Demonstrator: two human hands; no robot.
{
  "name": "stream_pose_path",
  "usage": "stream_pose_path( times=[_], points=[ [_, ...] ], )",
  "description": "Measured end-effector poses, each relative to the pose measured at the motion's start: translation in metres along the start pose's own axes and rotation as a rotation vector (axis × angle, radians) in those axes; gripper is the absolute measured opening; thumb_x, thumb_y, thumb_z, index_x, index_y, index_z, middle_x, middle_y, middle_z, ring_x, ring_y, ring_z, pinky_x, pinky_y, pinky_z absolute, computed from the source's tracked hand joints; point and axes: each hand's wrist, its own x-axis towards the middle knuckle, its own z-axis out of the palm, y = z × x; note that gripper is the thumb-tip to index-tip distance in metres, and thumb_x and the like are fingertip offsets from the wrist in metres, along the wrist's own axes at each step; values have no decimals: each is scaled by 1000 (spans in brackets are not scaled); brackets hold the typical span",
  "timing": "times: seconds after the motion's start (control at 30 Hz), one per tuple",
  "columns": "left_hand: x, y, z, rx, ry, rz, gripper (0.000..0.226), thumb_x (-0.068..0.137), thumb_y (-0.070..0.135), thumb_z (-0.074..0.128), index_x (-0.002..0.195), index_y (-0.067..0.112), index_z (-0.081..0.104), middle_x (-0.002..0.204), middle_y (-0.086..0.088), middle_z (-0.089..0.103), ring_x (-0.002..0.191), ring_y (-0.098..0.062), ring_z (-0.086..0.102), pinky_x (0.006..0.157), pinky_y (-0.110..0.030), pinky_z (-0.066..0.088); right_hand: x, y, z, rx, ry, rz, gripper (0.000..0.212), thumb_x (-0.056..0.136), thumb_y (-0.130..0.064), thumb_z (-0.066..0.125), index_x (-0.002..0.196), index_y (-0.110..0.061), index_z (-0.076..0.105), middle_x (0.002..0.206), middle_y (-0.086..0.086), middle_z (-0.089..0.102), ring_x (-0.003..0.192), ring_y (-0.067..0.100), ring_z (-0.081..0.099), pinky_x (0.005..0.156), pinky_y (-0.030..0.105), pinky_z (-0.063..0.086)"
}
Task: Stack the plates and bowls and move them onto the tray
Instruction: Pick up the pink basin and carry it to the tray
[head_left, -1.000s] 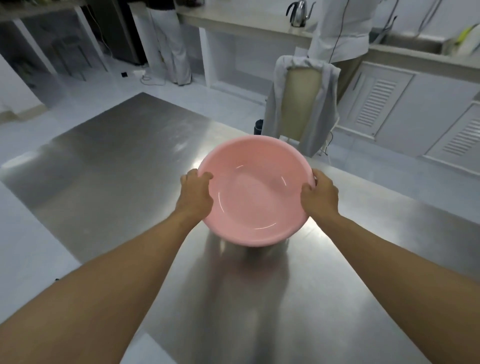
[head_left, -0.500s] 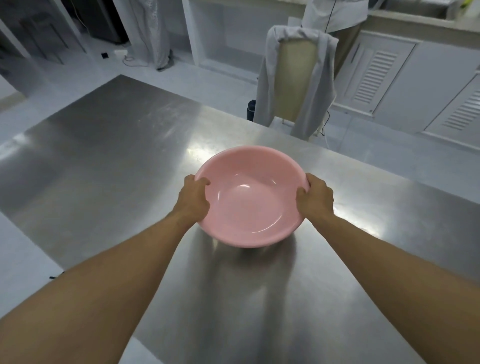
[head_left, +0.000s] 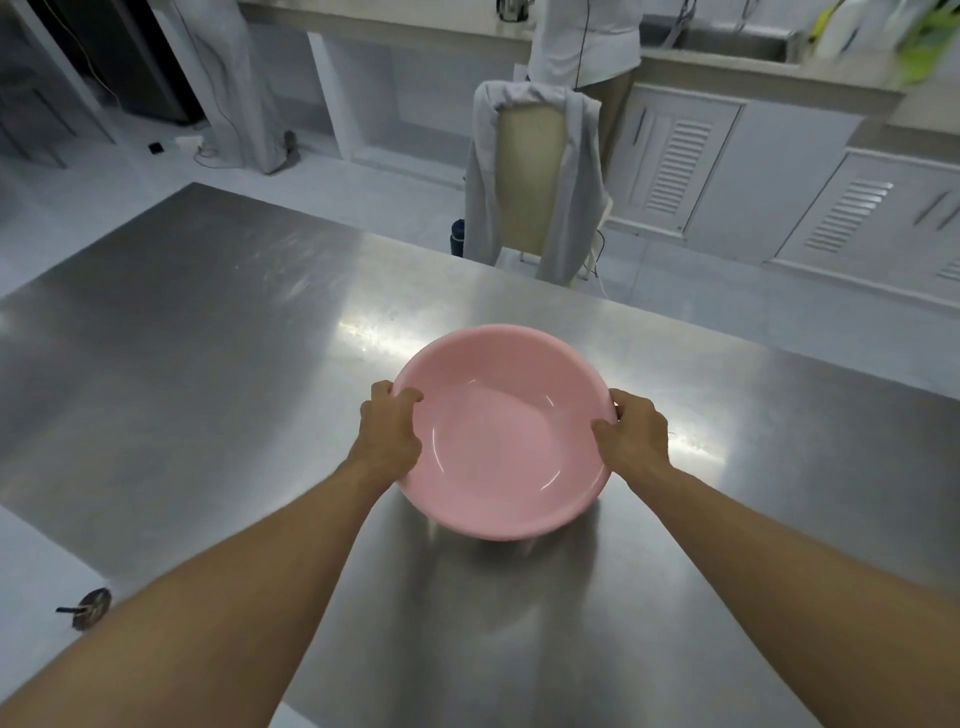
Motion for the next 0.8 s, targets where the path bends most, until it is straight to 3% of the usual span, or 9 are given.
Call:
stream_pose_path(
  times=[0.5,0.8],
  points=[
    [-57,95,36,43,-107,224,66,81,-9,41,140,19,47,144,-12,30,123,-36,44,101,-47,48,-65,87,-100,15,172,133,19,78,-3,52,86,-12,67,70,5,62,69,29,53,50,24,34],
    [-88,173,90,57,-178,371,67,81,-7,39,141,23,45,142,-12,30,124,-37,41,103,-49,45,-94,164,-170,-4,303,243,16,79,-4,57,87,-10,69,76,8,65,75,34,58,58,29,38]
  ],
)
